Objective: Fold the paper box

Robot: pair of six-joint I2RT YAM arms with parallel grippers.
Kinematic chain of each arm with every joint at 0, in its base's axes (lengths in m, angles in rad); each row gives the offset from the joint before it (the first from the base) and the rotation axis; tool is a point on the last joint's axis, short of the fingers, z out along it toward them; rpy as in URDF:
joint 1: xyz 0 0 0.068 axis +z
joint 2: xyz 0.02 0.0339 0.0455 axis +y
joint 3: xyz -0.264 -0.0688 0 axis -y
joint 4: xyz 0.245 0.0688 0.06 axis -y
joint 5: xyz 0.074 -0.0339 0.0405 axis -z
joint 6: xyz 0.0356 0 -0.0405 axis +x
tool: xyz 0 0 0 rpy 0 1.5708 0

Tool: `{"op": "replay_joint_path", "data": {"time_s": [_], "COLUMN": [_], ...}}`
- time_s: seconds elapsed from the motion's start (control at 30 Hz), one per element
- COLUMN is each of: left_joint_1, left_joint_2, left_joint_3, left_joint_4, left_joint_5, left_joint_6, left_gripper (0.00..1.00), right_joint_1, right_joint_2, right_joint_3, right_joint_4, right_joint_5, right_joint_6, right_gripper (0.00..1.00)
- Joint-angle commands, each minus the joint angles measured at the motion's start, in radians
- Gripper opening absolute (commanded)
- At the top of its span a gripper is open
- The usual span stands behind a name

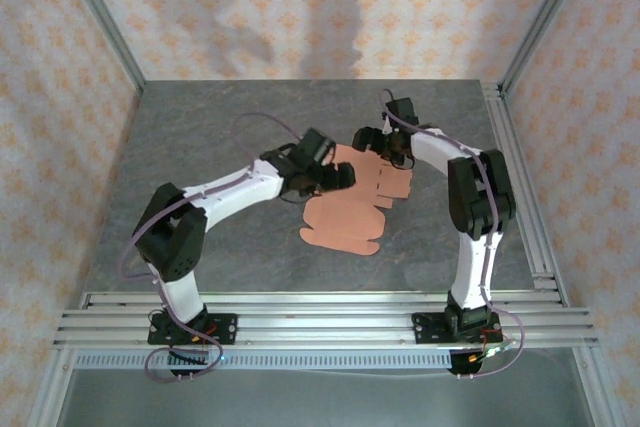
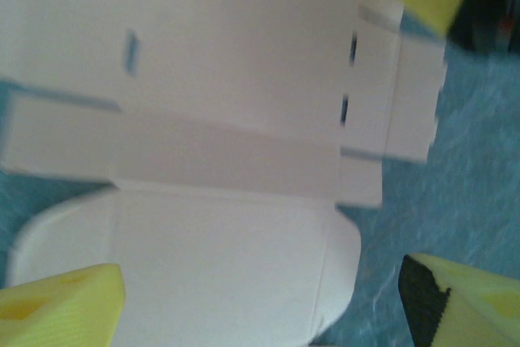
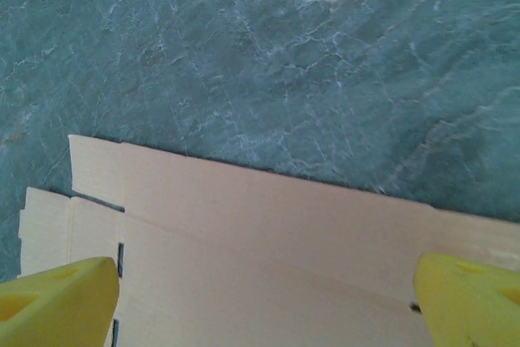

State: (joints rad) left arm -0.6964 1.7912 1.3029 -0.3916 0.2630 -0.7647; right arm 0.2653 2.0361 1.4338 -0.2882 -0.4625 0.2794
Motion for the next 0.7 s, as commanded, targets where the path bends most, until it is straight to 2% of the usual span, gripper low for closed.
{"op": "replay_joint_path", "data": {"time_s": [0.0, 0.13, 0.3, 0.67], "left_joint_1": [-0.043, -0.051, -0.038, 0.079], "left_joint_2": [0.041, 0.067, 0.112, 0.167], "left_joint_3": [-0.032, -0.093, -0.096, -0.060], "left_joint_4": [0.028, 0.084, 0.057, -0.030], "left_joint_5": [0.006, 0.007, -0.014, -0.031], "left_joint_6": [-0.068, -0.099, -0.067, 0.053], "left_gripper": [0.89, 0.89, 0.89, 0.89], "right_joint_1": [-0.003, -0.005, -0.006, -0.014], "right_joint_2": [0.047, 0.081, 0.070, -0.090], "right_joint_3": [0.067, 0.098, 0.073, -0.123], "right_joint_4": [-0.013, -0.047, -0.071, -0.069], "right_joint_5": [-0.046, -0.021, 0.011, 0.068], "right_joint_6": [-0.002, -0.025, -0.034, -0.078], "right_gripper": [0.93, 0.93, 0.93, 0.95]}}
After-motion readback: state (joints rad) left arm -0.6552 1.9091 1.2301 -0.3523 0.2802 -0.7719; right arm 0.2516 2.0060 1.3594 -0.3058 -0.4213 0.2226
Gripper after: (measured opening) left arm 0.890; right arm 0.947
